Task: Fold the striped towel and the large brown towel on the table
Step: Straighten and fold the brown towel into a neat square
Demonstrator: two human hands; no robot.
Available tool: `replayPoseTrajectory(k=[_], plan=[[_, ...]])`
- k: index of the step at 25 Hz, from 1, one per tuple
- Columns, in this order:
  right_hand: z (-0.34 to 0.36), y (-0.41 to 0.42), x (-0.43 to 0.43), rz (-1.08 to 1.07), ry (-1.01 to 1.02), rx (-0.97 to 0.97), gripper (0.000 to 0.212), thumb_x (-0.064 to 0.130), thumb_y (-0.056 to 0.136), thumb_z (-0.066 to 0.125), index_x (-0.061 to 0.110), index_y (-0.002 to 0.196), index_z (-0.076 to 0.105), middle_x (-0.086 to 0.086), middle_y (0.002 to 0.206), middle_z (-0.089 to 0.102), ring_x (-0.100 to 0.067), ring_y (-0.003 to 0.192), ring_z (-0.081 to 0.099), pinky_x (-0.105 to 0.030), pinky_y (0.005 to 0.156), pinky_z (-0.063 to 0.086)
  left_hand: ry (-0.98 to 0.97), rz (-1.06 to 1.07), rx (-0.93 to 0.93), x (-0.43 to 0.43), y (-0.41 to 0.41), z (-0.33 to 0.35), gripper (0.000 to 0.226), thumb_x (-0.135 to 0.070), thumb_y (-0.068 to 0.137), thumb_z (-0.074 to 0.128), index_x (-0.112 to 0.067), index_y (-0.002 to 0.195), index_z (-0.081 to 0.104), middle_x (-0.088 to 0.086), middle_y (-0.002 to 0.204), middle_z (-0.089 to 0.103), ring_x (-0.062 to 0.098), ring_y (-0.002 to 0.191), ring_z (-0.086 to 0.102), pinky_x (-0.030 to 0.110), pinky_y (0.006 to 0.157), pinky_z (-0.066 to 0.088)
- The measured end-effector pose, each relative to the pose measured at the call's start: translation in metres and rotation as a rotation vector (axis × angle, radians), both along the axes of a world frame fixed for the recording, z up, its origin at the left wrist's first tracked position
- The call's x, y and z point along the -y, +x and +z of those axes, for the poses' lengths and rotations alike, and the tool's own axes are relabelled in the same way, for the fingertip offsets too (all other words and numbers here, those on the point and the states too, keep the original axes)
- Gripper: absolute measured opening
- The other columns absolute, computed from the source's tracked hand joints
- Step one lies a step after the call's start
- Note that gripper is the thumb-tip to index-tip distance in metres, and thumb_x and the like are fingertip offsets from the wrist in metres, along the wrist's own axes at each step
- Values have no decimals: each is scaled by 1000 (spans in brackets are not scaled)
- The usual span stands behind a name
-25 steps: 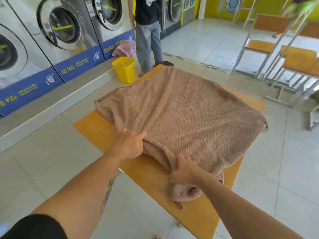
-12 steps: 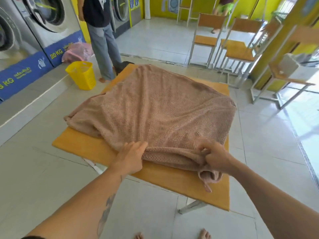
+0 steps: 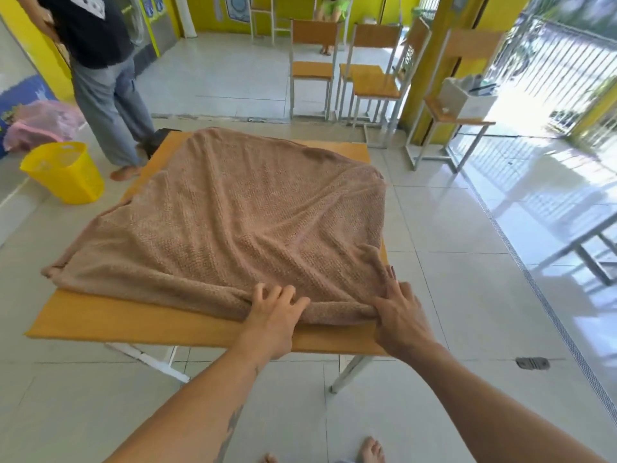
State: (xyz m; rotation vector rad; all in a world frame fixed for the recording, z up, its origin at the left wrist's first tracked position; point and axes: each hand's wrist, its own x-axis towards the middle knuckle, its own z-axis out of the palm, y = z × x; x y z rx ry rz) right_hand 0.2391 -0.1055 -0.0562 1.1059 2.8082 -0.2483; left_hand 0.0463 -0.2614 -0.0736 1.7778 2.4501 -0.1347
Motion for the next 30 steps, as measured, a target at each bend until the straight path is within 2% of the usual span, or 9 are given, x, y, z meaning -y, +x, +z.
replayPoseTrajectory(k=[3, 7, 9, 12, 15, 21, 24, 27, 30], plan=[[19, 22, -21, -48, -40, -22, 17, 14, 80, 50, 29, 88, 54, -1, 100, 66, -31, 99, 62, -39, 81, 38, 5, 25, 91, -11, 6, 5, 46, -1, 80, 41, -27, 117, 48, -2, 109, 57, 25, 105, 55, 48, 109, 27], [43, 18, -26, 7, -301, 269, 6, 27, 85, 53, 31, 85, 48, -8, 108, 63, -31, 98, 58, -39, 85, 42, -9, 92, 244, -14, 9, 24, 22, -6, 89, 38, -20, 105, 42, 4, 89, 61, 29, 84, 52, 40, 86, 33], [49, 0, -25, 50, -312, 270, 7, 28, 80, 50, 29, 86, 48, -5, 107, 61, -30, 104, 55, -44, 93, 39, -8, 119, 266, -7, 3, 28, 8, -20, 95, 42, -18, 102, 47, 2, 95, 60, 28, 91, 54, 40, 85, 34], [47, -31, -7, 162, -294, 235, 38, 33, 76, 50, 30, 114, 56, -2, 120, 58, -30, 117, 50, -53, 104, 32, 31, 175, 280, 11, -15, 25, 21, -36, 93, 49, -26, 109, 56, -6, 110, 57, 21, 108, 52, 42, 97, 38], [38, -66, 24, 251, -303, 162, 59, 33, 80, 56, 24, 138, 44, -4, 132, 52, -30, 121, 49, -51, 103, 40, 79, 224, 254, 41, -33, 14, 27, -32, 89, 54, -33, 115, 56, -11, 114, 52, 15, 112, 46, 40, 104, 31], [11, -111, 74, 390, -311, 188, 26, 35, 91, 53, 22, 113, 51, -2, 113, 59, -23, 95, 55, -38, 80, 51, 294, 418, 118, 107, -70, -3, 32, -23, 84, 61, -34, 113, 57, -8, 109, 44, 18, 107, 42, 39, 94, 34], [1, -130, 91, 362, -307, 116, 22, 39, 93, 46, 27, 112, 49, 1, 109, 54, -23, 98, 53, -38, 80, 48, 389, 674, 118, 131, -98, -2, 35, -13, 85, 60, -27, 116, 55, -2, 112, 46, 21, 103, 47, 41, 87, 41], [-1, -161, 109, 381, -328, 63, 24, 41, 90, 45, 28, 110, 47, 2, 108, 51, -23, 97, 50, -38, 80, 45, 383, 856, 191, 150, -136, -2, 35, -14, 93, 54, -23, 127, 52, -1, 121, 47, 21, 111, 48, 40, 93, 41], [-5, -189, 130, 379, -329, 38, 14, 37, 90, 47, 25, 98, 45, 3, 97, 52, -21, 86, 53, -37, 72, 46, 316, 799, 224, 160, -167, -8, 44, -14, 95, 51, -27, 137, 47, -5, 130, 45, 19, 117, 45, 40, 97, 43]])
